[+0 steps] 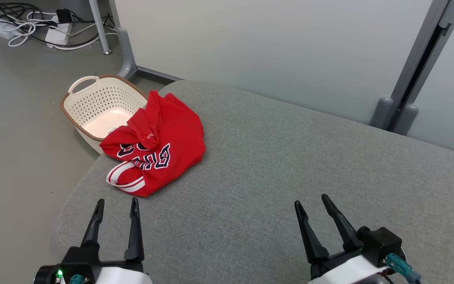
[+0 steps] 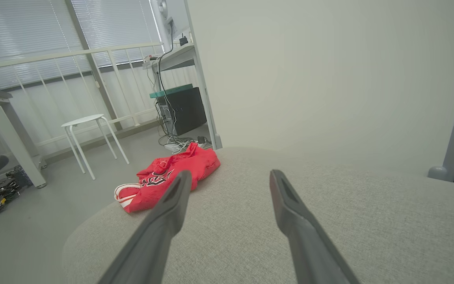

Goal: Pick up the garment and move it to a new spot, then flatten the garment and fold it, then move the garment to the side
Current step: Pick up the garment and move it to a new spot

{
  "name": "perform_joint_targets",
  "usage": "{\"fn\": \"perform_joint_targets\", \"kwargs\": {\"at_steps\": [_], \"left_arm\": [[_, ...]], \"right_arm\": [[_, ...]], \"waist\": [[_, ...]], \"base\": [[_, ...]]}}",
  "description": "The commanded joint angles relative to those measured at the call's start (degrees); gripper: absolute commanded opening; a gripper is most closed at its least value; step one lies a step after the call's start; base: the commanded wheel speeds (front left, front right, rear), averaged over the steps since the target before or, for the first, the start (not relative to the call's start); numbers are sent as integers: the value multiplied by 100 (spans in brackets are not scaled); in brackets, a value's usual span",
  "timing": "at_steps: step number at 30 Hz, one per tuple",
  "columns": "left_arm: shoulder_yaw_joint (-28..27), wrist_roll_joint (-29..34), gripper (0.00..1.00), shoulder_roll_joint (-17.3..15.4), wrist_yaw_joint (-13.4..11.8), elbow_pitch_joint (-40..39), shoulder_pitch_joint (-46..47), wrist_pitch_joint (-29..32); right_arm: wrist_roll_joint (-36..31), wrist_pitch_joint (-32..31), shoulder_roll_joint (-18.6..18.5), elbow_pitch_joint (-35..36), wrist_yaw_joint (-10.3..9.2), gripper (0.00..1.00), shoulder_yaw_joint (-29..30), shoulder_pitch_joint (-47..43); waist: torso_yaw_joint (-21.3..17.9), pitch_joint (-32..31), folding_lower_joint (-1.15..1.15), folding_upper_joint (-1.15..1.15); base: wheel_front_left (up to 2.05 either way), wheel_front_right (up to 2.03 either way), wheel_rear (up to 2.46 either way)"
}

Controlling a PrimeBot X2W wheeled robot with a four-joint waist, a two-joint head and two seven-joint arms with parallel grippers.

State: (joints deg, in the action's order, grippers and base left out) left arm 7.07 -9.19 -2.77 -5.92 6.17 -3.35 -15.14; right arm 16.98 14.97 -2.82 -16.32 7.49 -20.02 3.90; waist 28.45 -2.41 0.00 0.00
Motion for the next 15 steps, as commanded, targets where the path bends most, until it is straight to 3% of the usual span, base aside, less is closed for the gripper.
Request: {"fn": "perform_joint_targets", "kwargs": {"at_steps": [1, 15], "left_arm": [[-61, -34, 100, -23, -29, -45, -43, 0], [-253, 17, 100, -22, 29, -51, 52, 0]], "right_arm": [[24, 29, -15, -42, 0, 100, -45, 108], [108, 20, -14, -101, -1, 100, -34, 125]], "waist": [[25, 32, 0, 0], [22, 38, 0, 0]], "base": [[0, 0, 0], [0, 0, 0]]}}
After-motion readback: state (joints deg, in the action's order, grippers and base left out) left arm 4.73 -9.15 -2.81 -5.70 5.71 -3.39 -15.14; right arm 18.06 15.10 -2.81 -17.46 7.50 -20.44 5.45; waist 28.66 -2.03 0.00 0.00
